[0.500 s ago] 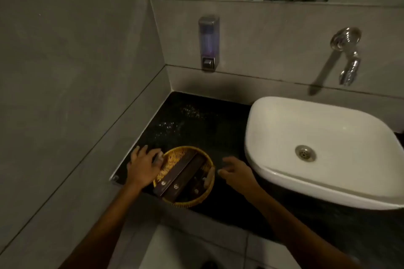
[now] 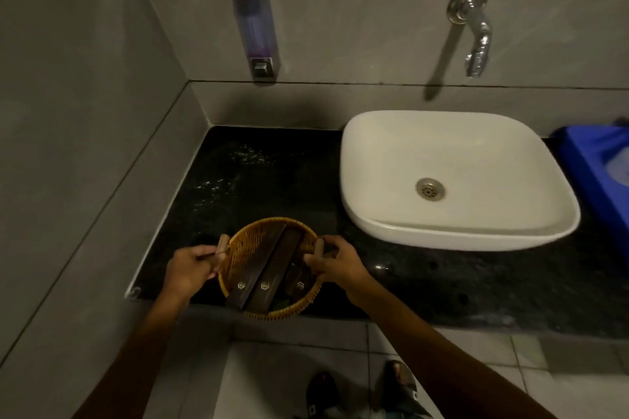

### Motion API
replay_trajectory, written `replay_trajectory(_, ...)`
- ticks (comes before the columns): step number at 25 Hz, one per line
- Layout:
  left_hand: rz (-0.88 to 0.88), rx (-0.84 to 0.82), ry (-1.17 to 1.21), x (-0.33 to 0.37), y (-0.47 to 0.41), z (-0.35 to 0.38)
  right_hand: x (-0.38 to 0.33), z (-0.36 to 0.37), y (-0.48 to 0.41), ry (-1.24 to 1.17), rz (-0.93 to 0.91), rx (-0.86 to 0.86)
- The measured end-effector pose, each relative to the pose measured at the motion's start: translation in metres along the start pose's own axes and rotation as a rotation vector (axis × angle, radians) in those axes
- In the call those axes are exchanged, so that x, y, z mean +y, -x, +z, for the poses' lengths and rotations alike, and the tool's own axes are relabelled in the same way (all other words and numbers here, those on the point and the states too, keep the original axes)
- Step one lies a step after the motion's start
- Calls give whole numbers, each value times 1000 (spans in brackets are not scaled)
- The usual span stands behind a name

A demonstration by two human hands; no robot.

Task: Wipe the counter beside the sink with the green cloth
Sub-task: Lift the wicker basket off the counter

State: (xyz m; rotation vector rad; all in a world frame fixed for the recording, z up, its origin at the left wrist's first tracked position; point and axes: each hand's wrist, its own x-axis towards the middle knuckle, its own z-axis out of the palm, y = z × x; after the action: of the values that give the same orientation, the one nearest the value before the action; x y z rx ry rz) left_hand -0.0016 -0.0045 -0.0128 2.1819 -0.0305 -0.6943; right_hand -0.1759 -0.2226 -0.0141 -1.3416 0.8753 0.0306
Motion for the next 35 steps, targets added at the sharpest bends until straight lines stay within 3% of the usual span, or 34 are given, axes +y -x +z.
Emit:
replay_trajectory(3, 22, -141, 94, 8, 23, 27, 19, -45, 16, 64, -53, 101)
replay_trajectory(6, 94, -248, 33, 12, 45, 66, 38, -85, 37, 108, 13, 221)
replay_trajectory(11, 132, -300, -5, 25, 62, 119, 48, -126, 45, 246, 42, 423)
replay_trajectory(16, 178, -198, -326, 41, 76, 130, 45, -150, 43, 335, 3, 306)
replay_trajectory(18, 314, -23, -465, 62, 81, 132, 40, -173, 46, 350, -11, 280)
replay_trajectory(20, 494, 100, -425, 104, 91, 157, 31, -216, 48, 313, -27, 278)
replay_trajectory(26, 926, -111, -303, 244, 134, 323, 0, -399, 58, 307, -72, 485)
replay_trajectory(29, 1103, -318, -347, 298, 167, 433, 6, -506, 65, 414, -8, 727)
replay_trajectory(32, 1236, -463, -532, 329, 190, 524, 20, -579, 58, 582, 48, 892)
replay_trajectory(35, 1282, -527, -826, 348, 194, 601, 30, -625, 37, 635, -9, 854)
